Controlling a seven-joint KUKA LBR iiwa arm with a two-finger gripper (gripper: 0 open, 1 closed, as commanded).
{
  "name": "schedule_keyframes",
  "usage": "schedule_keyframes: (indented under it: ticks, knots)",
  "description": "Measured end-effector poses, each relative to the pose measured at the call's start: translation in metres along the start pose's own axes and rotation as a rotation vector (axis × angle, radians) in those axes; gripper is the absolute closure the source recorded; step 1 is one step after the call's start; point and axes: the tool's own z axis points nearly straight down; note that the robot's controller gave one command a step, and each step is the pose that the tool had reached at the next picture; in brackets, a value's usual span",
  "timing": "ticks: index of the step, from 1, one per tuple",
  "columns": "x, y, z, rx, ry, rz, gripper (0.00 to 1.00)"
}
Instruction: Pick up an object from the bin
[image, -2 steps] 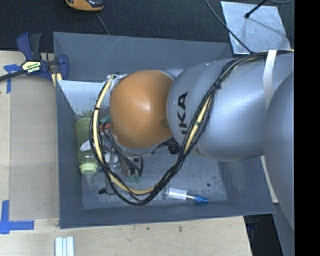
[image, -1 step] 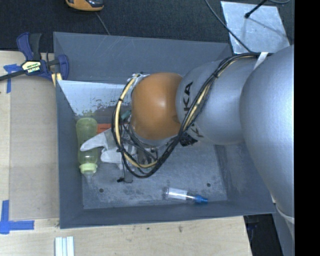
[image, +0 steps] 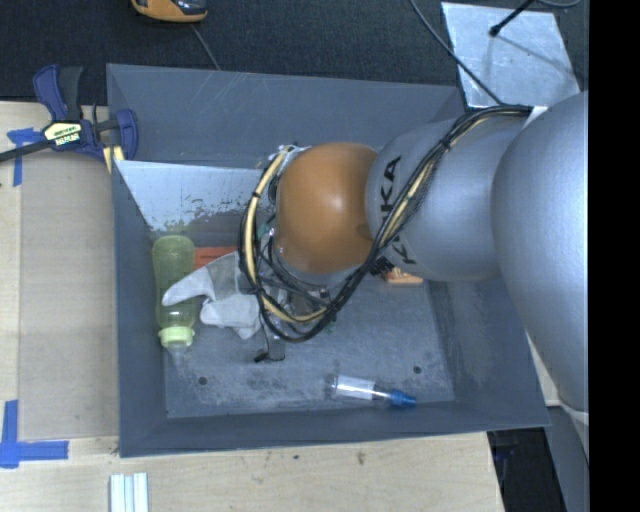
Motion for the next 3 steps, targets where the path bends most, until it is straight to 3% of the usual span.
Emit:
schedule_keyframes:
  ticks: [1,2,3]
  knots:
    - [-0.042,-0.019,-0.003,0.0,-0.003,-0.094,0.0]
    - [-0.059,-0.017,0.034,-0.001,-0.011,-0.146,0.0]
    - [-0.068,-0.027,0.026,0.0,-0.037,-0.56,1.0]
